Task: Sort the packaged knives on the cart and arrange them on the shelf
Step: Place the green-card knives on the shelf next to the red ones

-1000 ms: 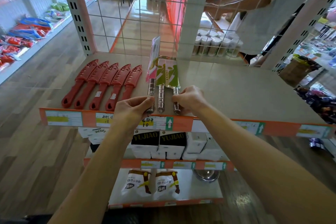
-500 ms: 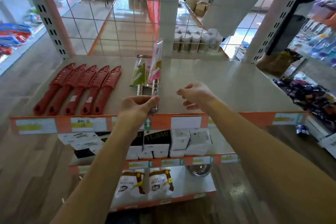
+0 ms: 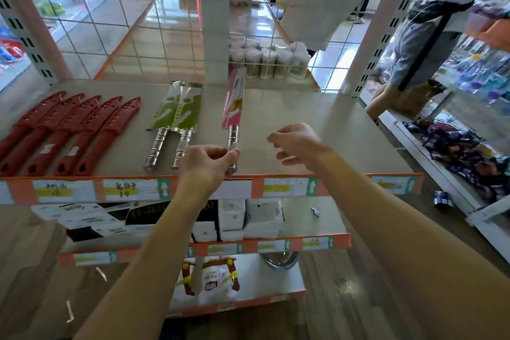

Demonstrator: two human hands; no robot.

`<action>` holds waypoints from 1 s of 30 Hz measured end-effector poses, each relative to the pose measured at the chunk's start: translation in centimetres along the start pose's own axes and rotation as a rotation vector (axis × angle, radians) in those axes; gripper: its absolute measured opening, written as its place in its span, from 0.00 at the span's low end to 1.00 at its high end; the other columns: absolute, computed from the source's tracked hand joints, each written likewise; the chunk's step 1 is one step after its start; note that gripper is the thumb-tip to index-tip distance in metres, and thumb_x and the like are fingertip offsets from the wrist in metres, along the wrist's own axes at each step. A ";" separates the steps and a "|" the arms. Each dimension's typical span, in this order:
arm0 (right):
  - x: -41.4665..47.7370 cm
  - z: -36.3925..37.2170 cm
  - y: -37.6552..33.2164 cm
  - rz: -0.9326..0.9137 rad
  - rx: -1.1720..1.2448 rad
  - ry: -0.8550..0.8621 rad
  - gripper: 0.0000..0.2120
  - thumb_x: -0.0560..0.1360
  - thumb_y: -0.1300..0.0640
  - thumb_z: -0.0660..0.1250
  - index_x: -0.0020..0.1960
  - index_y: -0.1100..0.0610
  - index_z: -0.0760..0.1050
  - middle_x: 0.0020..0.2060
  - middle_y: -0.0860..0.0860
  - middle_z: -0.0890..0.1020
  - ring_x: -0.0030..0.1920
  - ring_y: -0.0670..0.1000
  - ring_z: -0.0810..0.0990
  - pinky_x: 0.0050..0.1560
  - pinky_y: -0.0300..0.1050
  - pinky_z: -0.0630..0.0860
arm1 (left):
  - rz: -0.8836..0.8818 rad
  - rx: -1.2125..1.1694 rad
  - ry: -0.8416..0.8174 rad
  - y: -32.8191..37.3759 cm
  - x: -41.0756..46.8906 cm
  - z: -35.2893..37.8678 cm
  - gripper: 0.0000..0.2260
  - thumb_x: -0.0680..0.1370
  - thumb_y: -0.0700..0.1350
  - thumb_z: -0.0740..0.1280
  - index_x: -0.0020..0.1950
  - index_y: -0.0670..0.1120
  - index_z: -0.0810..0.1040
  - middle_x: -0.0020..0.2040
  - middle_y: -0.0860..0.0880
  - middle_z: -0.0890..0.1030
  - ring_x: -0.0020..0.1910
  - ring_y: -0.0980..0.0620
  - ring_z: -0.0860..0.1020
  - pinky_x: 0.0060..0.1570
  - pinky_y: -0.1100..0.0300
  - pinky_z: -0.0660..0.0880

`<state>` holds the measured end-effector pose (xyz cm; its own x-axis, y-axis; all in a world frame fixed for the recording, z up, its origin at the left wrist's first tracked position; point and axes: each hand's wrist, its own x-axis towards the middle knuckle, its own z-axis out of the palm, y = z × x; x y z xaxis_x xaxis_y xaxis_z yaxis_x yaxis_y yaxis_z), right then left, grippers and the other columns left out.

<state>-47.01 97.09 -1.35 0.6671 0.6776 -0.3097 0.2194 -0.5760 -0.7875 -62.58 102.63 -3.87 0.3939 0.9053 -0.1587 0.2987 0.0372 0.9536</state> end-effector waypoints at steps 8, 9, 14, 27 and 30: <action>1.1 -2.2 2.0 -0.035 0.029 -0.044 0.09 0.75 0.55 0.66 0.52 0.59 0.76 0.41 0.53 0.77 0.34 0.48 0.76 0.31 0.39 0.73 | 0.107 0.357 0.108 0.6 0.2 1.9 0.09 0.74 0.48 0.69 0.37 0.45 0.81 0.29 0.54 0.78 0.32 0.56 0.78 0.39 0.62 0.75; 1.2 -2.2 2.1 -0.035 0.028 -0.052 0.09 0.75 0.55 0.66 0.53 0.59 0.76 0.42 0.54 0.78 0.34 0.48 0.76 0.31 0.39 0.73 | 0.124 0.384 0.112 0.7 0.3 2.0 0.08 0.74 0.48 0.70 0.40 0.44 0.82 0.31 0.53 0.78 0.32 0.55 0.78 0.40 0.61 0.76; 1.2 -1.9 2.3 -0.009 0.011 -0.060 0.12 0.75 0.55 0.66 0.55 0.60 0.77 0.43 0.53 0.78 0.34 0.48 0.77 0.31 0.39 0.75 | 0.175 0.527 0.117 0.5 0.8 2.1 0.09 0.72 0.46 0.71 0.47 0.41 0.80 0.43 0.43 0.84 0.44 0.46 0.82 0.50 0.55 0.78; -1.5 0.6 1.4 -0.006 -0.072 0.113 0.07 0.76 0.54 0.64 0.51 0.54 0.79 0.39 0.51 0.80 0.43 0.50 0.80 0.49 0.47 0.80 | 0.389 0.682 -0.021 0.1 1.6 -1.1 0.18 0.75 0.53 0.67 0.57 0.41 0.77 0.52 0.43 0.82 0.50 0.47 0.80 0.52 0.56 0.76; -2.8 1.8 1.1 -0.055 -0.076 0.254 0.11 0.75 0.54 0.64 0.55 0.53 0.79 0.49 0.50 0.82 0.51 0.50 0.81 0.56 0.47 0.78 | 0.404 0.687 -0.085 0.2 1.7 -2.5 0.17 0.76 0.51 0.66 0.58 0.41 0.77 0.53 0.43 0.82 0.52 0.47 0.80 0.55 0.52 0.76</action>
<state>-49.94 95.35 -2.36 0.8078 0.5778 -0.1166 0.3066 -0.5808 -0.7541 -64.04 105.27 -3.35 0.6424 0.7568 0.1205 0.5763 -0.5807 0.5750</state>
